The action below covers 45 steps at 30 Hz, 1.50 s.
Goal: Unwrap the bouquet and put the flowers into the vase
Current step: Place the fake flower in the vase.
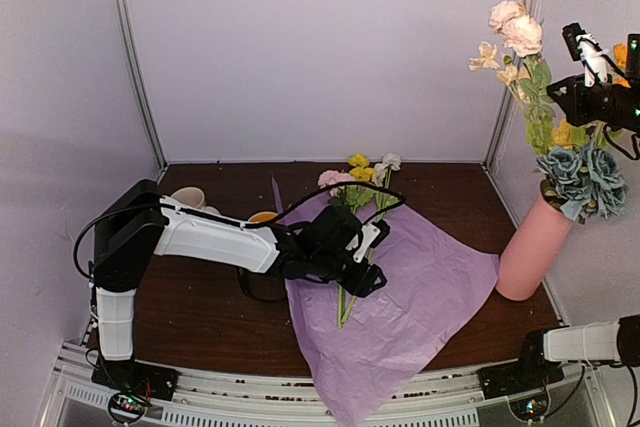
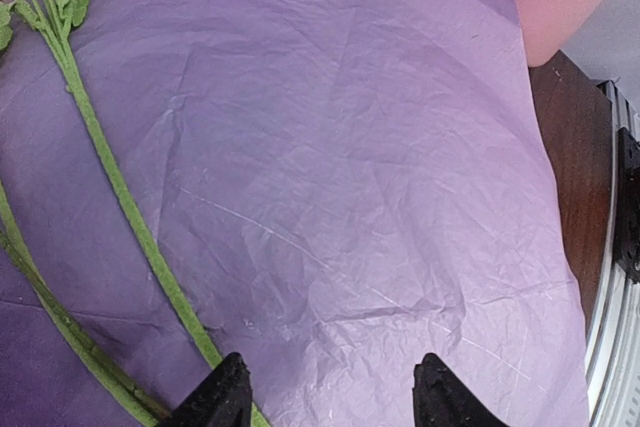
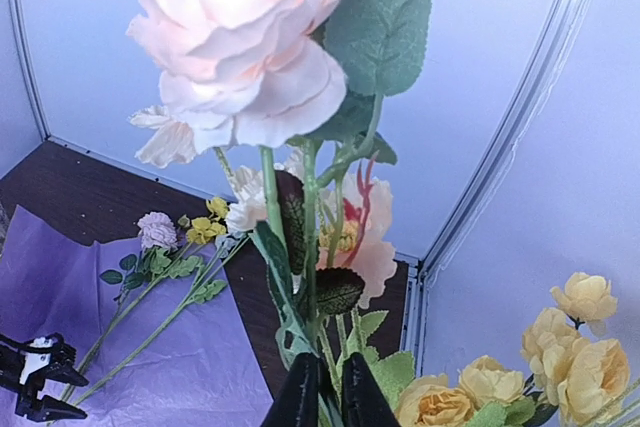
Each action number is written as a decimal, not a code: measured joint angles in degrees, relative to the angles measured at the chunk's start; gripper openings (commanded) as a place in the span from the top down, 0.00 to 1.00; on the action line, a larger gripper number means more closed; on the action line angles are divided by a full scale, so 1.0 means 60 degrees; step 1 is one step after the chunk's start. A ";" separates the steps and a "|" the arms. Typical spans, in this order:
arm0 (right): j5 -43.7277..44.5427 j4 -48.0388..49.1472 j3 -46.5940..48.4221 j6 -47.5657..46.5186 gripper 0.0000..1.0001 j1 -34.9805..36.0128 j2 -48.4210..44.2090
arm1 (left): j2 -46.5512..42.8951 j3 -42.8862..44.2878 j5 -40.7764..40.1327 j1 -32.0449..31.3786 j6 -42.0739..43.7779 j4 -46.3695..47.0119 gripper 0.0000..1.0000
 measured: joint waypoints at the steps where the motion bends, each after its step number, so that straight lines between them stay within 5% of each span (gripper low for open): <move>1: -0.0047 0.0004 0.0026 0.0073 0.80 0.0000 0.0015 | 0.0000 0.0000 0.0000 0.0000 0.0000 0.0000 0.43; 7: -0.0710 -0.0055 0.0044 0.0244 0.51 0.0000 0.0237 | 0.0000 -0.0007 0.0000 0.0000 0.0000 -0.0004 0.42; 15: -0.1242 -0.0058 0.0277 0.0310 0.50 -0.0004 0.0565 | 0.0000 -0.0022 0.0000 0.0000 0.0000 -0.0018 0.43; 19: -0.1300 -0.0062 0.0521 0.0324 0.55 -0.0004 0.1100 | 0.0000 -0.0022 0.0000 0.0000 0.0000 -0.0018 0.43; 27: -0.1246 -0.0051 0.0794 0.0368 0.83 -0.0004 0.1701 | -0.0004 -0.0080 -0.0004 0.0000 -0.0011 -0.0018 0.43; 45: -0.0656 0.0546 -0.1293 0.0087 1.00 -0.0007 -0.0758 | -0.0004 -0.0142 0.0182 0.0000 -0.0080 -0.0015 0.43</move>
